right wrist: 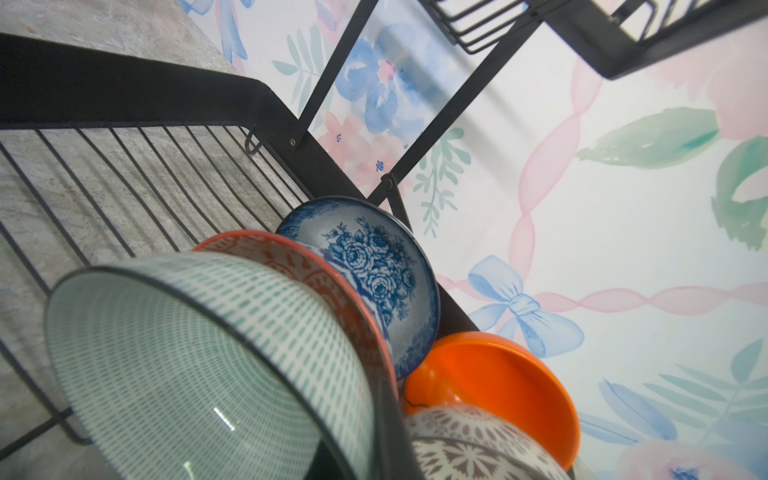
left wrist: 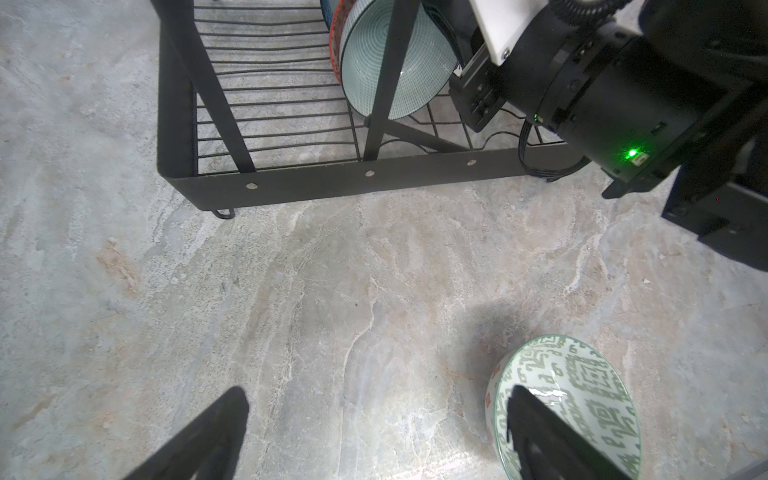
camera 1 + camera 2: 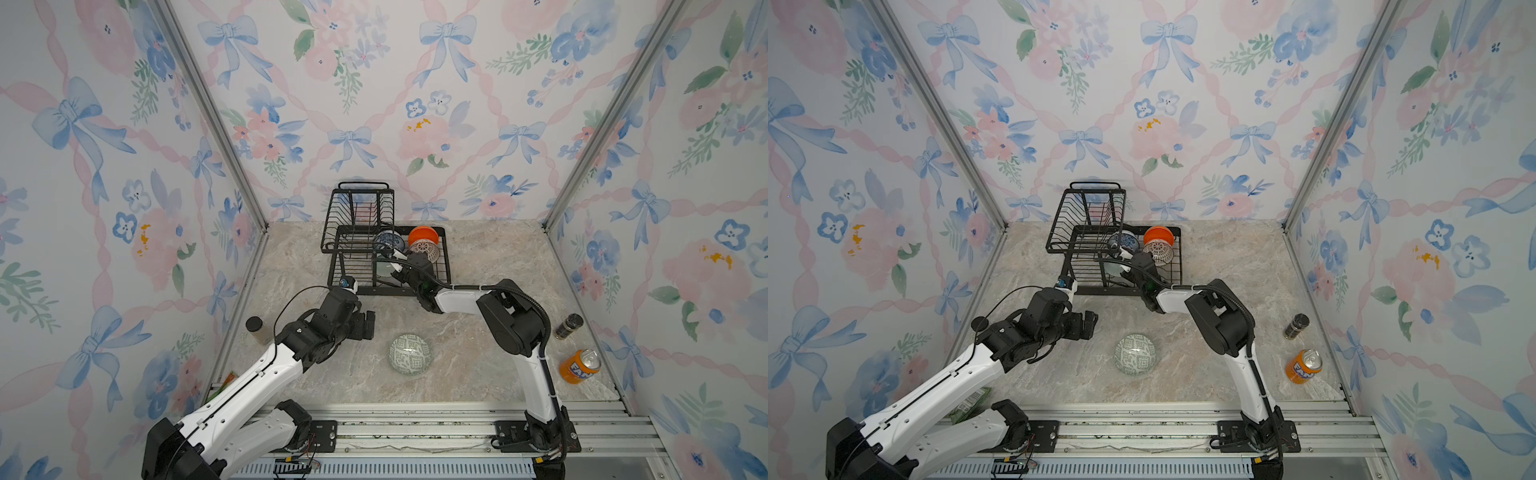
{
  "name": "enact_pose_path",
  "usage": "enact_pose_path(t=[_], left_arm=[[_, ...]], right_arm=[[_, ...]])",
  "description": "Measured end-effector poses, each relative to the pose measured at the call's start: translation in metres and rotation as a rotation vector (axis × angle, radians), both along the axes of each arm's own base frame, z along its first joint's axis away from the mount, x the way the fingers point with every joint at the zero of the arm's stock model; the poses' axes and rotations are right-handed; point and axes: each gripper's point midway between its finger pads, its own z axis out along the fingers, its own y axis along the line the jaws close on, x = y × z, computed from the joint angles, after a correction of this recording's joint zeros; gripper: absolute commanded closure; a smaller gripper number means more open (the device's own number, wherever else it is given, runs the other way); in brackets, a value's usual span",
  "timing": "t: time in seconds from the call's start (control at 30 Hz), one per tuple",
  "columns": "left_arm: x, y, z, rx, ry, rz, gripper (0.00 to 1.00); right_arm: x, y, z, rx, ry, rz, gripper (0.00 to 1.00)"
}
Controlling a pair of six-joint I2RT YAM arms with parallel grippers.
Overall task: Load the bowls into the dish rack
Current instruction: 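Lower the pale green bowl upright into the rack slots with the right gripper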
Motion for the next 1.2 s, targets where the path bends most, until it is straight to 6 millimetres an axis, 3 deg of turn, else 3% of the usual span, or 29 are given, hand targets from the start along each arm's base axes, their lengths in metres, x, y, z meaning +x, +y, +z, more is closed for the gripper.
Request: enact_pose_path(t=[0.4,0.77,1.2], left_arm=[[-0.001,0.001,0.001,-0.004,-0.006,0.0,0.02],[-0.002,0.002,0.004,-0.011,-0.016,0.0,0.02],[-0.004,0.003,0.002,-0.01,-0.014,0.0,0.02]], right_arm=[[-0.016,0.005,-0.011,-0.034,0.106,0.075,1.0],[-0.019,0.003,-0.014,-0.032,0.155,0.074,1.0],[-0.023,0.0,-0.023,-0.034,0.231,0.072,0.79]])
